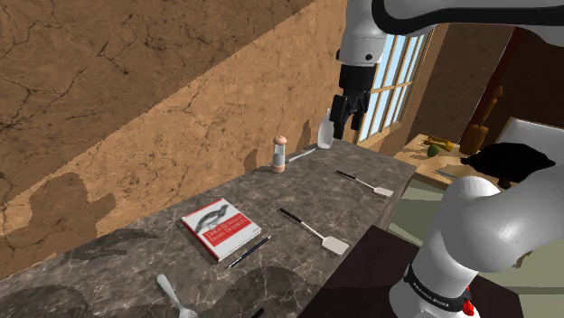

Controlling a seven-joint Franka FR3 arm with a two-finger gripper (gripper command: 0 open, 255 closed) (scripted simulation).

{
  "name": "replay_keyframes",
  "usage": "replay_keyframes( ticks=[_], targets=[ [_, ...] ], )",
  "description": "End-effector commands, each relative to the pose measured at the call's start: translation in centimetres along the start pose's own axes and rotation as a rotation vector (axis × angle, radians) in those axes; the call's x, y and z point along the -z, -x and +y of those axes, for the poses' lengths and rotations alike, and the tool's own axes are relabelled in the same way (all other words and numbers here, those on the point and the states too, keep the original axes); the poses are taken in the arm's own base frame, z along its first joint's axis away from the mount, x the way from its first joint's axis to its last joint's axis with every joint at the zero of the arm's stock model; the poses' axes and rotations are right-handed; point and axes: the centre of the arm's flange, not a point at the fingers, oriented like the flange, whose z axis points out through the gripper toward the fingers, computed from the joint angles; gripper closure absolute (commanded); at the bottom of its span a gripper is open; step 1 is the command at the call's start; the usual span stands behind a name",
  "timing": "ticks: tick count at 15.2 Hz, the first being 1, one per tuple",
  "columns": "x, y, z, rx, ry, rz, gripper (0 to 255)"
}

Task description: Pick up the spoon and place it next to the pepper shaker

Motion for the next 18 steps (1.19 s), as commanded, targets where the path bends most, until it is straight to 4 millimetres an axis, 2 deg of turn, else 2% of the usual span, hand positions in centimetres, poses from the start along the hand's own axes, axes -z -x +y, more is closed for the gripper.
replay_keyframes(
  ticks=[1,18],
  targets=[
    [0.0,0.0,0.0,0.0,0.0,0.0,0],
    [-13.9,-8.9,-14.6,0.003,-0.064,-0.037,0]
  ],
)
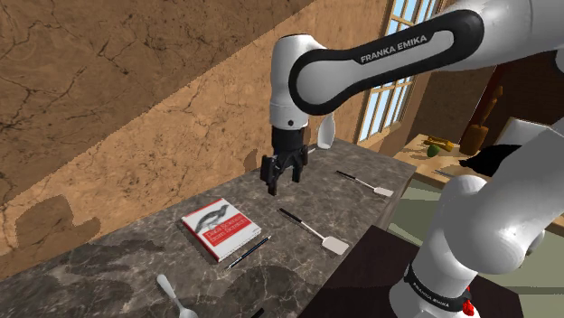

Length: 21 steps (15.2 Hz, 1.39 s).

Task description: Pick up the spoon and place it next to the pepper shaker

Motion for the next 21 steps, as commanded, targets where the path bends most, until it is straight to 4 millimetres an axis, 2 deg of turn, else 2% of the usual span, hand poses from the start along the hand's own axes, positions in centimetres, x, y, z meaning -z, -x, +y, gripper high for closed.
replay_keyframes(
  ticks=[1,21],
  targets=[
    [-1.6,-1.1,-1.7,0.0,-0.009,-0.003,0],
    [-17.9,-11.4,-19.1,0.003,-0.084,-0.047,0]
  ],
)
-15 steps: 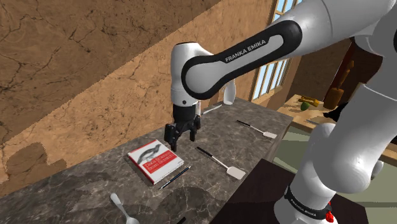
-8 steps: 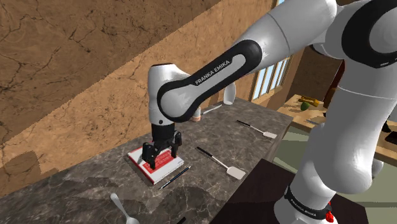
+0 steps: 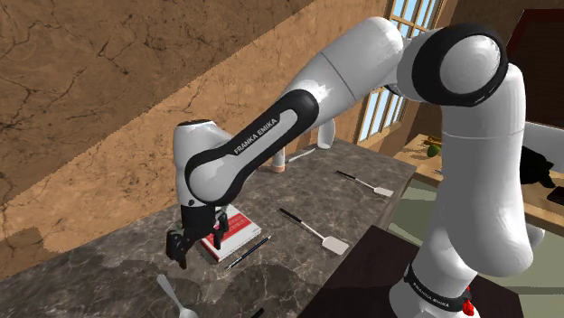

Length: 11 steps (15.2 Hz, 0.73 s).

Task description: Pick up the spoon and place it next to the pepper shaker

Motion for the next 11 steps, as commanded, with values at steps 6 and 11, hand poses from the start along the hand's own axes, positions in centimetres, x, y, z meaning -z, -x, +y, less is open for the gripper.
replay_keyframes(
  ticks=[6,11],
  targets=[
    [-5.9,-3.6,-5.8,0.0,-0.025,-0.015,0],
    [-8.6,-3.6,-5.9,0.0,-0.025,-0.015,0]
  ],
)
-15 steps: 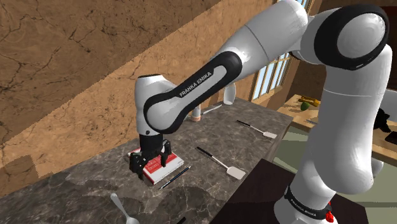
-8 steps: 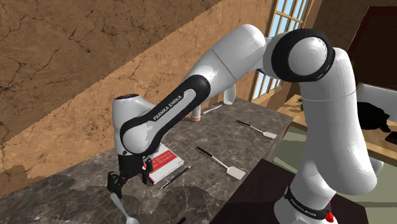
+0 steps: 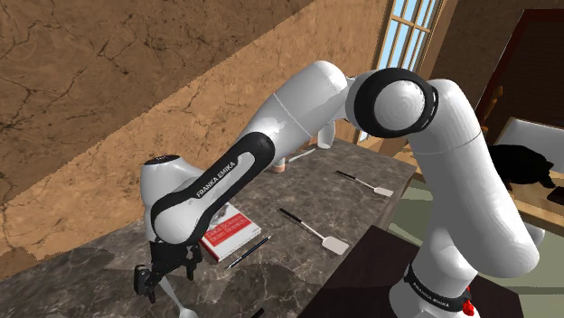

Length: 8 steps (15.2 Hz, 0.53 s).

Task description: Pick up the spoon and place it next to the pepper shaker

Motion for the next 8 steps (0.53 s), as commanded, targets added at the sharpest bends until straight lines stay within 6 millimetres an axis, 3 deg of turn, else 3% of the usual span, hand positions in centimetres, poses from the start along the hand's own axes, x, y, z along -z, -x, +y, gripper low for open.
replay_keyframes(
  ticks=[1,8],
  targets=[
    [-1.2,-0.05,0.05,0.0,0.0,0.001,0],
    [-2.03,-0.05,0.05,0.0,0.0,0.001,0]
  ],
)
